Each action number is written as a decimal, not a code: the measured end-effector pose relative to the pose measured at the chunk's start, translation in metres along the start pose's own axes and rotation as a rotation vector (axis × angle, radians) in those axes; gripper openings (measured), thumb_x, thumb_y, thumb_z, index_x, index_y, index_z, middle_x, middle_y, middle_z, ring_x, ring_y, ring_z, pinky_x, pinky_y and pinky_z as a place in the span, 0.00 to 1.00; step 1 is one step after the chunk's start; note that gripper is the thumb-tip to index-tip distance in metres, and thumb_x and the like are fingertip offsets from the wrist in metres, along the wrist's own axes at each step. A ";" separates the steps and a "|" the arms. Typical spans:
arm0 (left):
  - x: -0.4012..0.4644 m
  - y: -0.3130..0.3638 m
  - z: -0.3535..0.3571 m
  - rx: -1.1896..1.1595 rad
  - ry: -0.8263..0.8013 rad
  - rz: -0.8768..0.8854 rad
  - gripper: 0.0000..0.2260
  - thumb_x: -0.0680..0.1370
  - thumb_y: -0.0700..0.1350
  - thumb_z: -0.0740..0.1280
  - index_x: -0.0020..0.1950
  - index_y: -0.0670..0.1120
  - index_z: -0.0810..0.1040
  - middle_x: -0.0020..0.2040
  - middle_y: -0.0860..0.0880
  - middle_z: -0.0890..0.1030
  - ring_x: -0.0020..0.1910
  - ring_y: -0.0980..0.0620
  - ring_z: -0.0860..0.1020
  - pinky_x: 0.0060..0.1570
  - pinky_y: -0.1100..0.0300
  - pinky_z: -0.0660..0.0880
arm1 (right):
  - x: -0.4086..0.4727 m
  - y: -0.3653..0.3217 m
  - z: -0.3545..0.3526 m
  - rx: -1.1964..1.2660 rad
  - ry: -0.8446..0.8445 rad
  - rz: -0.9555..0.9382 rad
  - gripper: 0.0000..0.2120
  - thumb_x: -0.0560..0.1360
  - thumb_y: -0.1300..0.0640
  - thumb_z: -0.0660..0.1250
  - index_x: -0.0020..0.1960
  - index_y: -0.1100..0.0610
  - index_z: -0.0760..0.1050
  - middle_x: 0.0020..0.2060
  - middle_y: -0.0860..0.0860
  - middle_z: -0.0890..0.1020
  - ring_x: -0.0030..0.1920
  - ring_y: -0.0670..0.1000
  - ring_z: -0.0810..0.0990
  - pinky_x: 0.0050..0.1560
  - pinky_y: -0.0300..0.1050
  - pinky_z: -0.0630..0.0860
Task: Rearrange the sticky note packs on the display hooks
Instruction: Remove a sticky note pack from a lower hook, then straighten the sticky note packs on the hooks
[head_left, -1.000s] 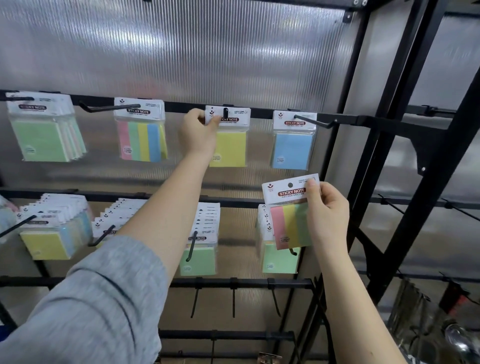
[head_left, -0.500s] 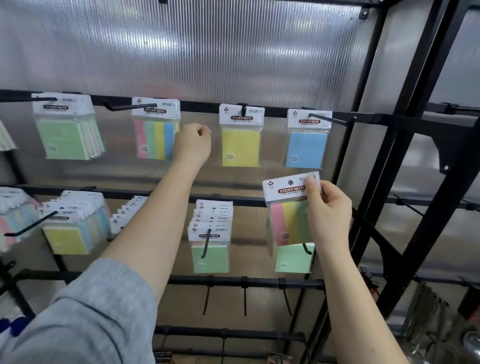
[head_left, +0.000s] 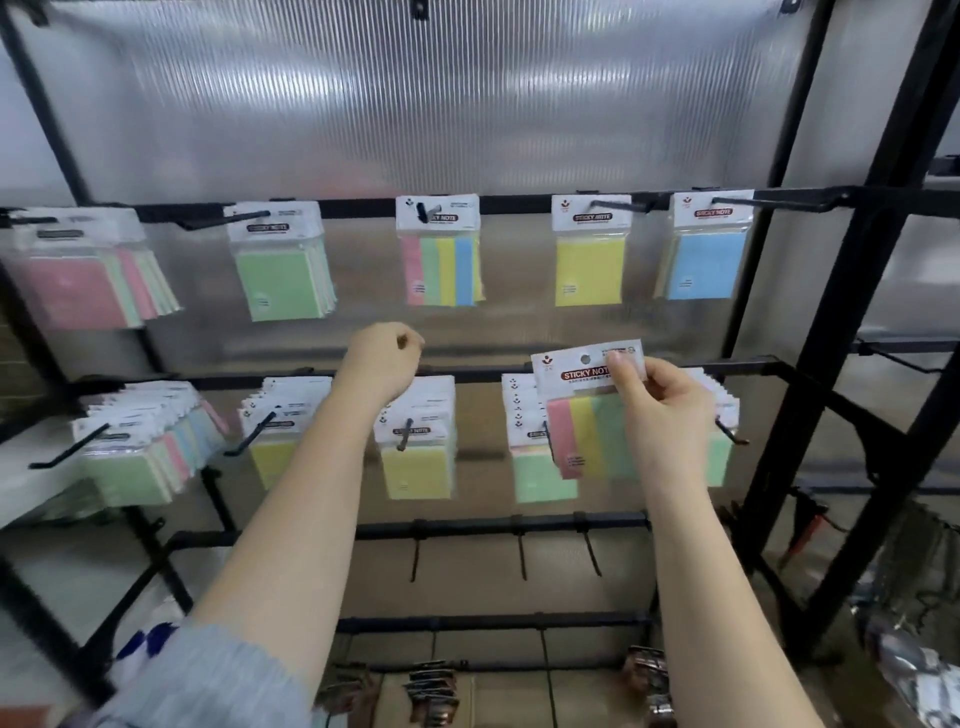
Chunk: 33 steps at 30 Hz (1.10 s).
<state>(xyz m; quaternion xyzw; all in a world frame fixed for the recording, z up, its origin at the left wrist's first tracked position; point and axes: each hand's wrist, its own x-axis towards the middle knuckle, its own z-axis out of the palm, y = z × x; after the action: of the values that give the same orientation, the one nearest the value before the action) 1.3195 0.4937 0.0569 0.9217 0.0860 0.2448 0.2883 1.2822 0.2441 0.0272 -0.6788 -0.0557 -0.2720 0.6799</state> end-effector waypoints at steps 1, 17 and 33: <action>-0.006 -0.011 -0.007 -0.004 -0.006 -0.003 0.11 0.80 0.41 0.57 0.51 0.48 0.80 0.55 0.50 0.81 0.44 0.54 0.72 0.43 0.64 0.65 | -0.009 -0.003 0.007 -0.001 0.011 0.005 0.21 0.75 0.53 0.68 0.24 0.51 0.70 0.21 0.41 0.63 0.26 0.42 0.60 0.26 0.33 0.56; -0.074 -0.096 -0.048 -0.018 -0.087 -0.126 0.15 0.81 0.43 0.55 0.64 0.48 0.75 0.61 0.49 0.78 0.50 0.50 0.76 0.45 0.63 0.68 | -0.075 -0.051 0.065 0.152 0.042 0.078 0.08 0.73 0.53 0.71 0.36 0.51 0.81 0.26 0.38 0.77 0.28 0.35 0.71 0.31 0.24 0.66; -0.051 -0.106 -0.032 0.016 -0.050 -0.204 0.19 0.81 0.43 0.54 0.72 0.48 0.66 0.66 0.47 0.73 0.43 0.43 0.79 0.41 0.54 0.74 | 0.002 -0.106 0.130 0.272 0.020 -0.052 0.19 0.73 0.54 0.71 0.26 0.51 0.71 0.21 0.41 0.66 0.25 0.41 0.62 0.28 0.31 0.61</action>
<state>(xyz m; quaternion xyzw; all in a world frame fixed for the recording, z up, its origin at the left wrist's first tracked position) 1.2576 0.5805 -0.0012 0.9162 0.1741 0.1906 0.3066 1.2752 0.3746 0.1319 -0.5759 -0.1027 -0.2863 0.7589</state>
